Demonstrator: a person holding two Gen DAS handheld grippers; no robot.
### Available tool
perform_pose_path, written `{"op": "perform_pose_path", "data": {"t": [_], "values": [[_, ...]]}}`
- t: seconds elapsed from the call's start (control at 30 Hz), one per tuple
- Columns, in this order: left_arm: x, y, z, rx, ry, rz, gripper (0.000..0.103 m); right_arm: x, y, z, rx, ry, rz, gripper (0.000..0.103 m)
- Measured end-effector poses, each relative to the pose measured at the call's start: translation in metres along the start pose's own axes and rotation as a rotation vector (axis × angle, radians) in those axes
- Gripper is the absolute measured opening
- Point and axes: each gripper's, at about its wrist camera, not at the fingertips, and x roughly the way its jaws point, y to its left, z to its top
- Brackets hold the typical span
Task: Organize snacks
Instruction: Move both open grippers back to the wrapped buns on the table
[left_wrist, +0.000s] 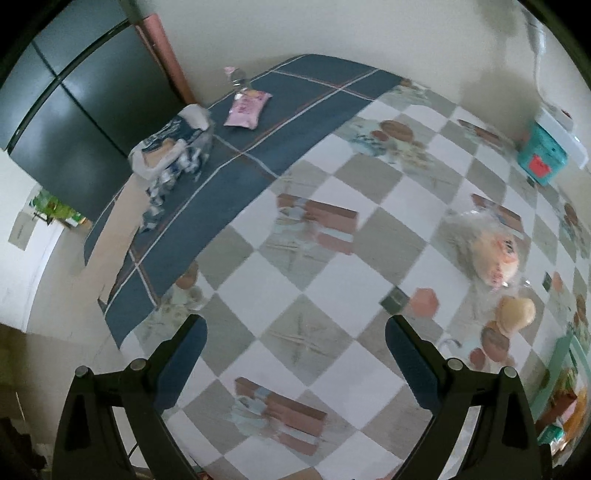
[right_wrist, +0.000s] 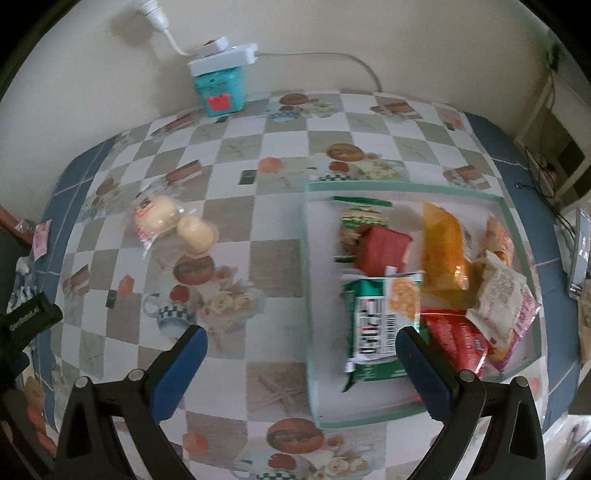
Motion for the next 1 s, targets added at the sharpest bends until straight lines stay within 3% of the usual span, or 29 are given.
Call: {"op": "perform_pose_path", "data": {"t": [0.47,0.8,1.0], "values": [[0.016,0.033,0.013,-0.08,0.033,0.0,0.097,0.015,0.057,0.0,-0.071,0.022,0.041,0.103],[0.029,0.017,0.017,-0.047,0.06,-0.019,0.097,0.026,0.069,0.012,-0.088,0.005,0.089,0.103],[0.026,0.001,0.027,-0.038,0.052,-0.074,0.097,0.033,0.067,0.024,-0.06,-0.004,0.104,0.103]]}}
